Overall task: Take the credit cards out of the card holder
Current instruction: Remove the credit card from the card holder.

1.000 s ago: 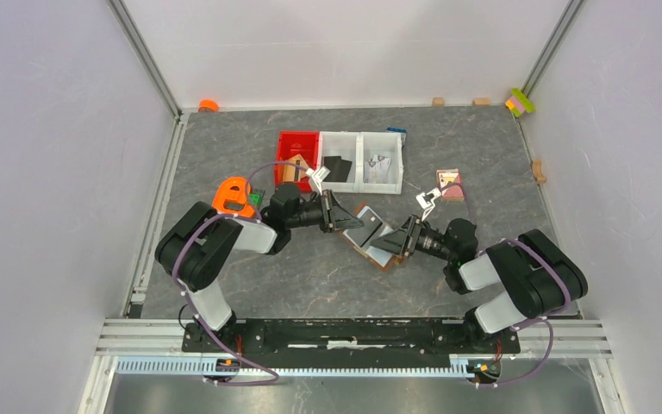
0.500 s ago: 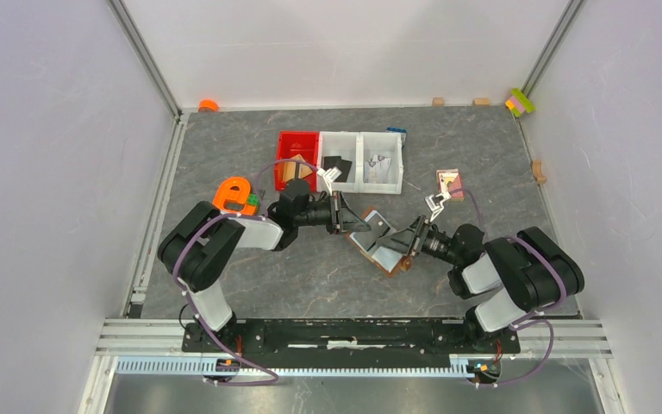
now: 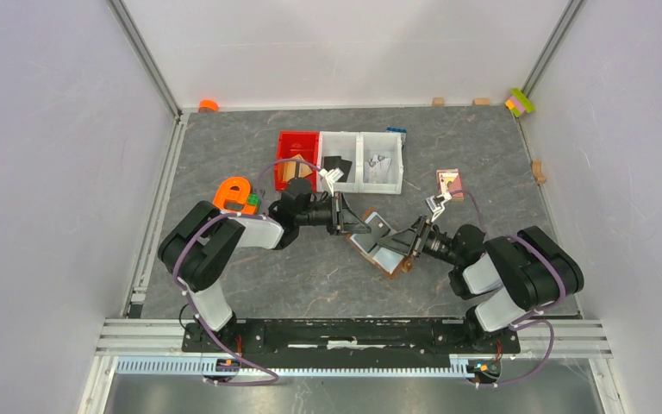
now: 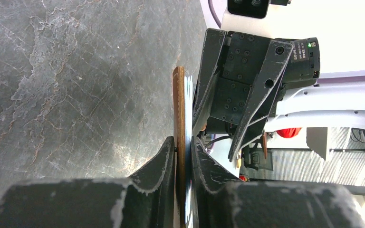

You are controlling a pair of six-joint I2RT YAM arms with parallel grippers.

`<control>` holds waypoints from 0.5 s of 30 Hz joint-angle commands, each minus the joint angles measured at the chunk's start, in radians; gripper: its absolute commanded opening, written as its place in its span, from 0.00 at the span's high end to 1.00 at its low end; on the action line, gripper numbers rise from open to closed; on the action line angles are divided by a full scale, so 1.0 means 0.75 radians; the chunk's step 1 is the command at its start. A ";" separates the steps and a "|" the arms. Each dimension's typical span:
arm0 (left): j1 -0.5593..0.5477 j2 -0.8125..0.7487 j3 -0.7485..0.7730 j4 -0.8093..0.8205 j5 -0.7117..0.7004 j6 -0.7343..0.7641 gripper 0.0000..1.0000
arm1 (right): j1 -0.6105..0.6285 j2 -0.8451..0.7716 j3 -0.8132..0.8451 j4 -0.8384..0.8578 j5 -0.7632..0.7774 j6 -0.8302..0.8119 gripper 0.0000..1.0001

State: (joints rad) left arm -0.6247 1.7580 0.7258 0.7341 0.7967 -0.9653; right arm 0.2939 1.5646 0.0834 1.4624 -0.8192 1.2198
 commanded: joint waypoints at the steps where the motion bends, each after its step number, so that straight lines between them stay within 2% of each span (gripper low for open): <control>1: -0.026 0.004 0.031 0.001 0.086 0.048 0.79 | -0.017 0.000 -0.005 0.380 0.012 0.009 0.53; 8: -0.026 -0.004 0.024 -0.003 0.091 0.052 0.71 | -0.032 0.002 -0.011 0.389 0.014 0.014 0.53; 12: -0.026 -0.003 0.027 -0.003 0.092 0.053 0.71 | -0.031 0.006 -0.009 0.392 0.012 0.019 0.53; 15: -0.028 0.008 0.030 -0.002 0.090 0.053 0.82 | -0.030 0.019 -0.007 0.393 0.010 0.023 0.53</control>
State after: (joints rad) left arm -0.6373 1.7580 0.7258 0.7258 0.8268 -0.9581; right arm 0.2737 1.5665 0.0799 1.4658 -0.8112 1.2312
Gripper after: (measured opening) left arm 0.240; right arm 0.472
